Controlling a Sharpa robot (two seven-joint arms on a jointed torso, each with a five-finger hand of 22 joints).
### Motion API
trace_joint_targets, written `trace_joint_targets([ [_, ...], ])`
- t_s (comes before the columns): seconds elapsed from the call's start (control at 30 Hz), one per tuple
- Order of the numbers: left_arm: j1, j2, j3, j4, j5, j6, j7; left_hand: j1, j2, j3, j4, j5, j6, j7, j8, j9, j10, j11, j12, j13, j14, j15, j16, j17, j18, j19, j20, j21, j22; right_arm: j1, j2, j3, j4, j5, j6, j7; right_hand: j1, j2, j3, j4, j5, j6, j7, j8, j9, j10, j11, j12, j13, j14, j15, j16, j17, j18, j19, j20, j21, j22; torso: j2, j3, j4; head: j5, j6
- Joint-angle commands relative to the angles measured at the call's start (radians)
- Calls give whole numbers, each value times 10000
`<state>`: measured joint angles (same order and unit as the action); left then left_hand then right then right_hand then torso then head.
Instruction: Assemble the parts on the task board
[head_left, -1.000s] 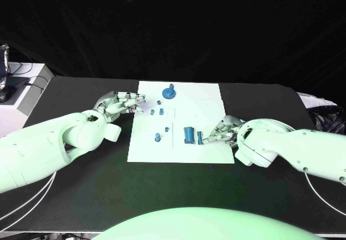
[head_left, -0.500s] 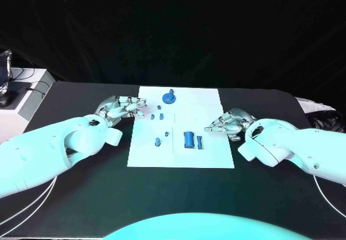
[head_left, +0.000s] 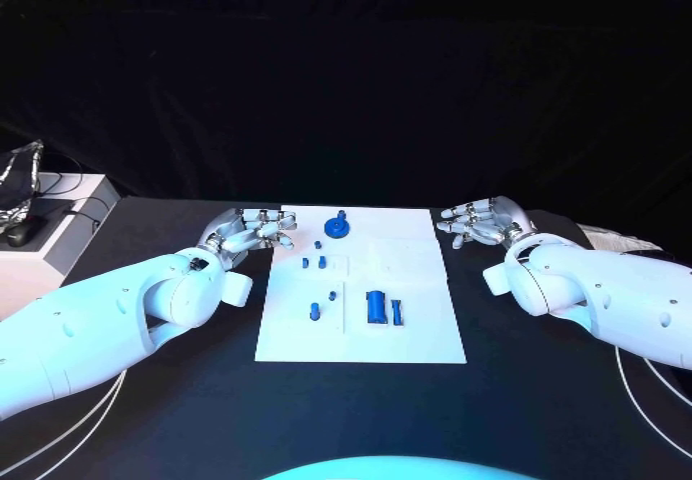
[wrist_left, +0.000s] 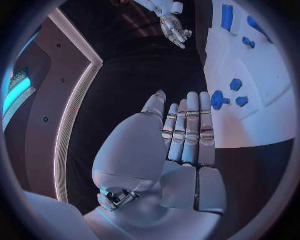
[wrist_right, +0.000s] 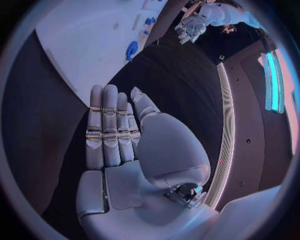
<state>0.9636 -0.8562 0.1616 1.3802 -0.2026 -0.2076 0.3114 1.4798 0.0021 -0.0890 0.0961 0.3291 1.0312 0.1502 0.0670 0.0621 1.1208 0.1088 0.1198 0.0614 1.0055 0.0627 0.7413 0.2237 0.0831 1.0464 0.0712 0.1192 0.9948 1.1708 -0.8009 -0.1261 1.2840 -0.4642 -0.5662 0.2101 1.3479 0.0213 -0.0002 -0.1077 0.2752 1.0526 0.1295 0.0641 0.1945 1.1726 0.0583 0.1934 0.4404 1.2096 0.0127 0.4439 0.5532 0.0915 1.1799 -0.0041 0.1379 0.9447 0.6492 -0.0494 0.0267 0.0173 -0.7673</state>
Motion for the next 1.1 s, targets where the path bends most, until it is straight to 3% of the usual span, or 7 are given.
trace_joint_targets([
  [0.03, 5, 137, 51, -120, 209, -352, 613, 54, 53, 28, -35, -34, 26, -45, -17, 10, 63, 42, 9, 9, -114, 27, -205, -86, -86, -148, 11, -131, -92, -49, 190, 42, -375, 1504, 342, 1723, 15, 19, 332, -217, -32, 0, -11, 46, -770, 716, 305, -1189, -2780, 240, 209, -1548, -1540, 28, -332, 386, -737, -1143, -122, 80, -80, -4, 293],
  [0.2, 5, 367, 100, -438, 252, -567, 750, 48, 34, 81, 21, -34, 22, -41, -20, 8, -88, 133, -122, 4, -254, 193, -1224, -540, -150, -428, 179, -554, -599, -134, 430, 111, -764, 1958, 603, 2222, -270, 49, 678, -249, -27, -127, 185, -20, -1298, 104, 489, -1269, -3809, 118, 686, -3611, -3376, 43, -976, 774, -723, -2735, -157, 149, -133, 38, 516],
  [0.3, 10, 314, 75, -362, 113, -307, 320, -4701, -21, 890, -961, -3291, -3302, -1502, -670, -621, -3683, -1088, -1198, -614, -10055, -627, -7413, -2237, -831, -10464, -712, -1192, -9948, -126, 391, 113, -663, 1218, 148, 1255, -4506, -213, 2, 1077, -2752, -3450, -1295, -641, -1945, -3692, -583, -1934, -4404, -3771, -127, -4439, -5532, -915, -4425, 41, -1379, -9447, -131, 98, -97, 9, 408],
  [0.33, 18, 319, 59, -340, 131, -358, 337, -5040, -21, 890, -961, -3291, -10312, -1502, -670, -621, -3934, -1088, -1198, -614, -10055, -627, -7413, -2237, -831, -10464, -712, -1192, -9948, -141, 388, 129, -613, 1267, 117, 1281, -4811, -213, 2, 1077, -2752, -10526, -1295, -641, -1945, -3956, -583, -1934, -4404, -4037, -127, -4439, -5532, -915, -4668, 41, -1379, -9447, -149, 106, -100, 5, 433],
  [0.5, 119, 372, -141, -73, 357, -986, 546, -6936, -21, 890, -961, -3291, -10312, -1502, -670, -621, -11208, -1088, -1198, -614, -10055, -627, -7413, -2237, -831, -10464, -712, -1192, -9948, -334, 356, 334, 16, 1877, -273, 1610, -13479, -213, 2, 1077, -2752, -10526, -1295, -641, -1945, -11726, -583, -1934, -4404, -12096, -127, -4439, -5532, -915, -11799, 41, -1379, -9447, -377, 205, -143, -40, 747],
  [0.6, 215, 422, -331, 180, 572, -1583, 744, -14798, -21, 890, -961, -3291, -10312, -1502, -670, -621, -11208, -1088, -1198, -614, -10055, -627, -7413, -2237, -831, -10464, -712, -1192, -9948, -518, 325, 528, 612, 2457, -643, 1922, -13479, -213, 2, 1077, -2752, -10526, -1295, -641, -1945, -11726, -583, -1934, -4404, -12096, -127, -4439, -5532, -915, -11799, 41, -1379, -9447, -594, 298, -183, -83, 1046],
  [1.1, 817, 737, -1523, 1774, 1921, -5332, 1989, -14798, -21, 890, -961, -3291, -10312, -1502, -670, -621, -11208, -1088, -1198, -614, -10055, -627, -7413, -2237, -831, -10464, -712, -1192, -9948, -1208, 209, 1261, 2860, 4642, -2038, 3099, -13479, -213, 2, 1077, -2752, -10526, -1295, -641, -1945, -11726, -583, -1934, -4404, -12096, -127, -4439, -5532, -915, -11799, 41, -1379, -9447, -1050, 494, -267, -173, 1673],
])
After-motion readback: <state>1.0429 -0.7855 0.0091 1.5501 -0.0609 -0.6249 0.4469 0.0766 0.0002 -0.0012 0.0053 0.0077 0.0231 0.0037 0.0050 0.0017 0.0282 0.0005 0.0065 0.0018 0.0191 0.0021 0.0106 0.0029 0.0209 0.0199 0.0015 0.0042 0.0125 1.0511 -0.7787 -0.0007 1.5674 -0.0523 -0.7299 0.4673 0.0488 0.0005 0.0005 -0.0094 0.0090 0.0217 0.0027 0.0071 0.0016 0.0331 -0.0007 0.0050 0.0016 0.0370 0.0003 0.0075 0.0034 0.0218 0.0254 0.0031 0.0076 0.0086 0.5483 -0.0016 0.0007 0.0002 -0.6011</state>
